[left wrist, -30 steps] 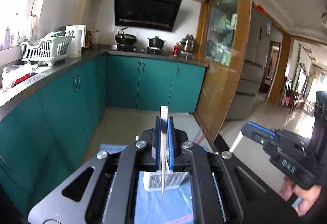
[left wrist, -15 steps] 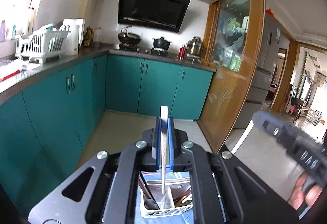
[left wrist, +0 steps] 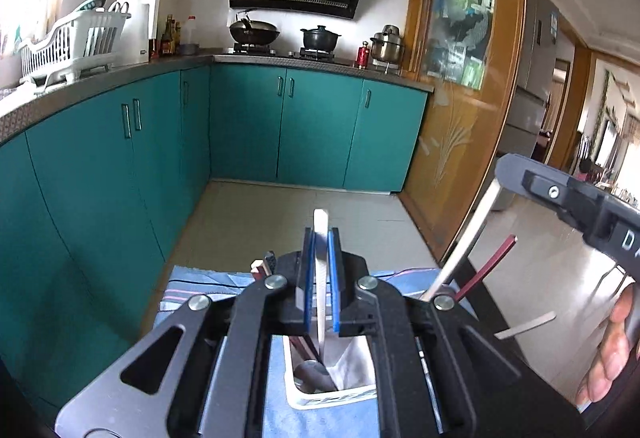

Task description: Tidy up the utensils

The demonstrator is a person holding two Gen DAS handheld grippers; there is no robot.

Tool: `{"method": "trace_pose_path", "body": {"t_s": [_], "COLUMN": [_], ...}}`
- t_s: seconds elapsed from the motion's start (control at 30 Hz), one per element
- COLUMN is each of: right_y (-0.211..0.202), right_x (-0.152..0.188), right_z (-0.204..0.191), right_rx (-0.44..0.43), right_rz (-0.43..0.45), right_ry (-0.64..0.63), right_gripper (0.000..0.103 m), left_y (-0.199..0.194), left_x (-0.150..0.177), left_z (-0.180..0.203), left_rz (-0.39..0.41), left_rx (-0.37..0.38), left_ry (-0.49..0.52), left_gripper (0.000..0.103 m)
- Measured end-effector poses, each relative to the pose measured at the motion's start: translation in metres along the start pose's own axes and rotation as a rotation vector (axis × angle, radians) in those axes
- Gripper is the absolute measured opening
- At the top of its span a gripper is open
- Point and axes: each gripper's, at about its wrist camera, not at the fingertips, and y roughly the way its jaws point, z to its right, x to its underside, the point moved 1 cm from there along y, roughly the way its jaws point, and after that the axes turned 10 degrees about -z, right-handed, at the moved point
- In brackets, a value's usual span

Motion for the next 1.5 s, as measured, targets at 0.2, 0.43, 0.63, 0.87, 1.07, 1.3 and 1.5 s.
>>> {"method": "trace_pose_path", "body": {"t_s": [0.2, 0.43, 0.63, 0.87, 1.07, 1.3, 1.5], "right_y": [-0.048, -0.129, -0.134, -0.099, -0.079, -0.076, -0.070], "right_x": [0.023, 0.096, 0.179, 0.249, 0.287, 0.294, 0.296], "right_z": [0.005, 0.006, -0.006, -0.008, -0.012, -0.008, 0.005], "right_rx": [0.044, 0.030, 0.106, 0.158, 0.149, 0.174, 0.197], "right_rz": [0.142, 0.185, 0.058, -0.030, -0.093, -0.068, -0.072], "right_ry": [0.064, 0.079, 0.032, 0.058, 0.059, 0.066, 0.084], "right_gripper": [0.082, 0.100, 0.100, 0.100, 0.100, 0.100, 0.100], "left_y": [-0.061, -0.149, -0.163, -0.137, -0.124, -0.117, -0.110], "left_x": [0.019, 0.099, 0.181, 0.234, 0.250, 0.243, 0.242], "left_z": [0.001, -0.012, -0.020, 0.004, 0.012, 0.007, 0.009], "left_rz": [0.141, 0.144, 0.020, -0.065, -0.114, -0.097, -0.095], "left_rx": [-0.055, -0.057, -0.031, -0.067, -0.048, -0.059, -0.116], "left_ry": [0.021, 0.019, -0.071, -0.005, -0.014, -0.026, 0.012], "left_gripper": [0.085, 0.099, 0.099, 0.099, 0.099, 0.099, 0.099]}}
